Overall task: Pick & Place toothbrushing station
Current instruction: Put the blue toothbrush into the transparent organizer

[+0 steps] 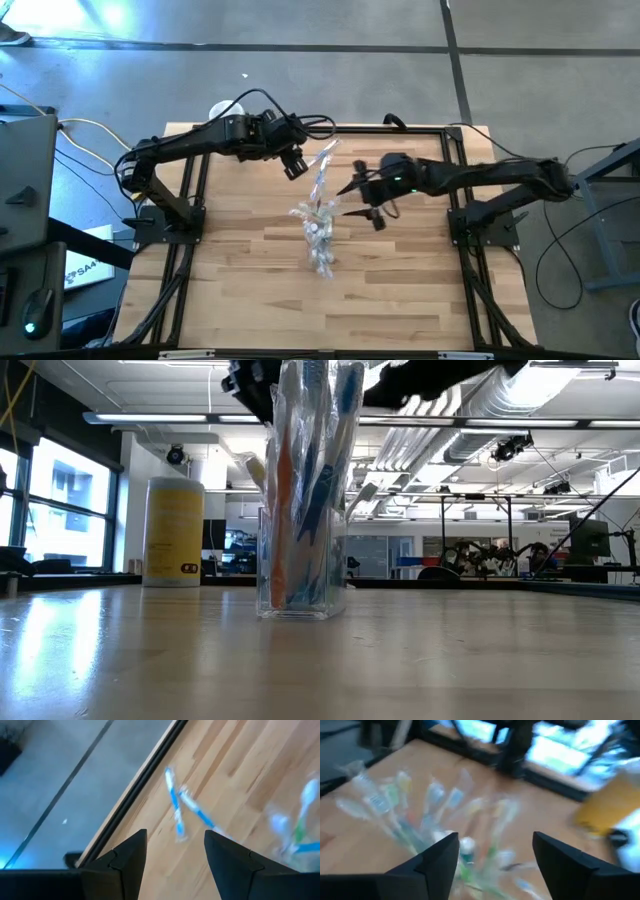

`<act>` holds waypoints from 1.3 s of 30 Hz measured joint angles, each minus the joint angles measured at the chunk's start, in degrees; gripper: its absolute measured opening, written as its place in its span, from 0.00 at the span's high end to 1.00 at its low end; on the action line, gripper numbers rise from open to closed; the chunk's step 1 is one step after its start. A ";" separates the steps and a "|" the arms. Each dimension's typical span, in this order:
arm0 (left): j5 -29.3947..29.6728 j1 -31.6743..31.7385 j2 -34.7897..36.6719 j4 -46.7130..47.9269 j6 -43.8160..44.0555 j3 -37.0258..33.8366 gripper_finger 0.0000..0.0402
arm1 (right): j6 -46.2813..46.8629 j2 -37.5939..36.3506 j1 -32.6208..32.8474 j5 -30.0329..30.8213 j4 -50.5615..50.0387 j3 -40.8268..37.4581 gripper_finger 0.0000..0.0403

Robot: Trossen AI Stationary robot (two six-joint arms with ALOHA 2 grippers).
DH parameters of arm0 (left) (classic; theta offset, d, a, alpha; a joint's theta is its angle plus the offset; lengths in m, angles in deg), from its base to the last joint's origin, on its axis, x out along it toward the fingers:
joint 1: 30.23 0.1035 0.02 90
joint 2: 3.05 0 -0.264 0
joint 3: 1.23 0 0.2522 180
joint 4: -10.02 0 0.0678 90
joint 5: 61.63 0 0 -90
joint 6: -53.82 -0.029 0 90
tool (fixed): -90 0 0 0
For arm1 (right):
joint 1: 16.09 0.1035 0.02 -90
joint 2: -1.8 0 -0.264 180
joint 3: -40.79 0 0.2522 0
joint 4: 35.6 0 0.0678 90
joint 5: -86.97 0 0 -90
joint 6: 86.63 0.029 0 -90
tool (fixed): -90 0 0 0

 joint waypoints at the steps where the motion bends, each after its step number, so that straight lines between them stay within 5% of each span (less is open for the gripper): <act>1: 0.00 0.36 0.11 1.37 0.22 0.00 0.53 | -0.41 -2.17 0.06 2.08 -1.29 -0.02 0.39; 8: -1.36 0.12 0.15 7.82 0.63 0.02 0.53 | -4.92 -15.94 -1.95 21.50 -5.42 0.09 0.39; 11: -1.88 0.20 0.13 8.76 0.29 0.02 0.53 | -5.42 -18.45 -6.84 24.06 -6.21 0.12 0.39; 16: -1.86 0.25 0.15 8.23 -1.14 0.02 0.53 | -4.68 -16.72 -20.48 18.33 -6.91 0.12 0.39; 26: -6.78 -0.30 0.15 8.08 2.35 0.02 0.53 | -1.84 3.51 -40.65 -8.37 5.44 2.16 0.39; 39: -8.79 -10.11 0.13 8.08 6.58 0.02 0.53 | -12.54 33.39 -38.78 -6.63 -3.78 23.56 0.39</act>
